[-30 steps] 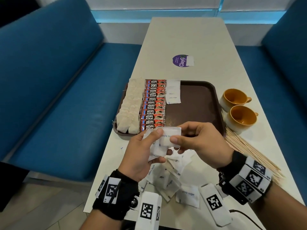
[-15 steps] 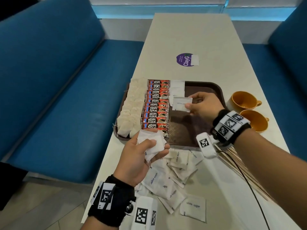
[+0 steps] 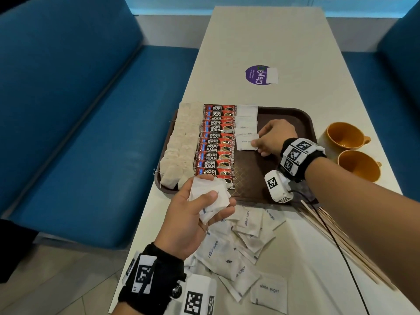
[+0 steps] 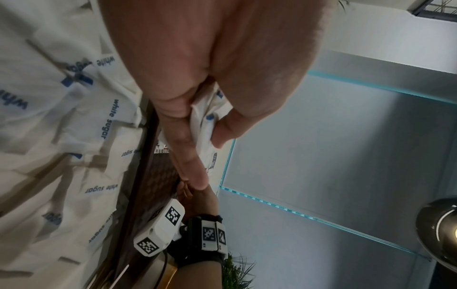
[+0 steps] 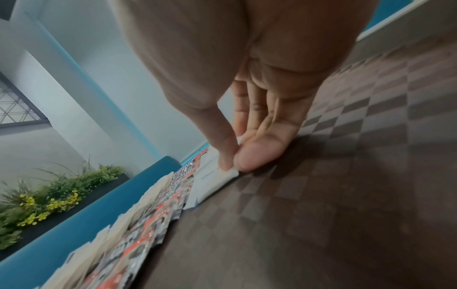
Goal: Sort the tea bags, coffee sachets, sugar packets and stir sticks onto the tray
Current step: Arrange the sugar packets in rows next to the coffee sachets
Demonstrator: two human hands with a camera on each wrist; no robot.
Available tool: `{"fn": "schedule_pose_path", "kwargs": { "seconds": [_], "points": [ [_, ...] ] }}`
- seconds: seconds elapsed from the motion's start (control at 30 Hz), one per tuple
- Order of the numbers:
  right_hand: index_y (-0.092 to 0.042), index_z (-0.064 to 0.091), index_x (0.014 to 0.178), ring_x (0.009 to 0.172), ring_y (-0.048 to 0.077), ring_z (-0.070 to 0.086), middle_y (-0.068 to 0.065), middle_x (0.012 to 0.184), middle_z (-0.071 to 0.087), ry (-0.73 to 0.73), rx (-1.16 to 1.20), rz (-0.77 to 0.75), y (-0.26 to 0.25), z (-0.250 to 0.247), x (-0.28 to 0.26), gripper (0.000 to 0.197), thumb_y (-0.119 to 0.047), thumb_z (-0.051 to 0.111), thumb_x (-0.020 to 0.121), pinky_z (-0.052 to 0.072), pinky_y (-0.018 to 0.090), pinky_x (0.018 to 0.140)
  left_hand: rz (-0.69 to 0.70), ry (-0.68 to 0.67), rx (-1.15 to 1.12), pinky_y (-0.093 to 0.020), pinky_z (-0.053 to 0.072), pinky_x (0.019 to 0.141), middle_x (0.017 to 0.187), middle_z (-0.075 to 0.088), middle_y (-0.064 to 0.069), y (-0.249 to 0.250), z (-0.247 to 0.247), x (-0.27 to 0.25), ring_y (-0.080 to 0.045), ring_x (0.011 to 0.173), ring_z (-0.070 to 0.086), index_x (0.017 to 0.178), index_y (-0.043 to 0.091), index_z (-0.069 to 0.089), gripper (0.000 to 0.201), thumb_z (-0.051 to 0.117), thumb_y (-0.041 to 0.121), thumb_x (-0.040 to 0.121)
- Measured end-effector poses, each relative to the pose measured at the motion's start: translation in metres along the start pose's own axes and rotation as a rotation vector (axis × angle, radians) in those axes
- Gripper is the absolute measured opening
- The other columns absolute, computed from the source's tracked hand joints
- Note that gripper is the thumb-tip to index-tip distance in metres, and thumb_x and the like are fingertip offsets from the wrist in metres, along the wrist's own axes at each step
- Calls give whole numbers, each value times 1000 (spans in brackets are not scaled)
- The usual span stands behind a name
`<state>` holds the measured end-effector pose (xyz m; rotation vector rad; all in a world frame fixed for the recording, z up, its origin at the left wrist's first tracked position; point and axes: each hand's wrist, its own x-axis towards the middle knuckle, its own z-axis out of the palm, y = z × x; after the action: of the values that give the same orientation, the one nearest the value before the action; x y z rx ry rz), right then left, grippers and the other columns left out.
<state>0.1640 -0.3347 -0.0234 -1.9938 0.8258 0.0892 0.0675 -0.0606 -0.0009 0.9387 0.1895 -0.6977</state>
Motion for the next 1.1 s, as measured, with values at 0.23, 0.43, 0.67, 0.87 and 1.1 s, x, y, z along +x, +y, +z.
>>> {"fn": "schedule_pose_path", "kwargs": {
  "seconds": [0.23, 0.43, 0.67, 0.87, 1.1],
  "points": [
    [-12, 61, 85, 64, 24, 72, 17, 80, 76, 13, -83, -21, -3, 3, -1, 28, -10, 88, 78, 65, 41, 69, 5, -9, -6, -40, 64, 69, 116, 70, -24, 1, 2, -4, -51, 97, 71, 120, 5, 61, 29, 56, -7, 95],
    [-14, 64, 95, 59, 15, 69, 8, 83, 75, 60, -36, -122, -11, -9, -30, 21, -29, 78, 90, 56, 27, 54, 55, 1, 7, -38, 64, 69, 122, 70, -20, 5, 2, -11, -54, 100, 70, 130, 9, 56, 39, 60, -4, 94],
    [-5, 69, 93, 62, 20, 63, 13, 79, 71, -309, 286, -397, -17, -20, -148, 25, -25, 82, 85, 53, 27, 55, 88, -44, 141, -30, 60, 56, 120, 73, -17, 6, 16, -25, -48, 91, 73, 134, 15, 53, 55, 73, 10, 84],
    [-2, 70, 101, 60, 22, 61, 22, 90, 72, -383, 369, -401, 7, -19, -198, 44, -31, 85, 71, 53, 31, 53, 128, -26, 219, -27, 55, 52, 109, 75, -10, -1, 26, -33, -34, 81, 75, 126, 17, 56, 60, 80, 13, 72],
    [1, 74, 98, 71, 32, 66, 37, 96, 67, -423, 499, -300, 29, -26, -210, 33, -12, 83, 69, 59, 28, 58, 115, 8, 199, -29, 57, 52, 106, 75, -8, -5, 34, -41, -24, 83, 75, 114, 16, 61, 34, 67, 35, 86]
  ]
}}
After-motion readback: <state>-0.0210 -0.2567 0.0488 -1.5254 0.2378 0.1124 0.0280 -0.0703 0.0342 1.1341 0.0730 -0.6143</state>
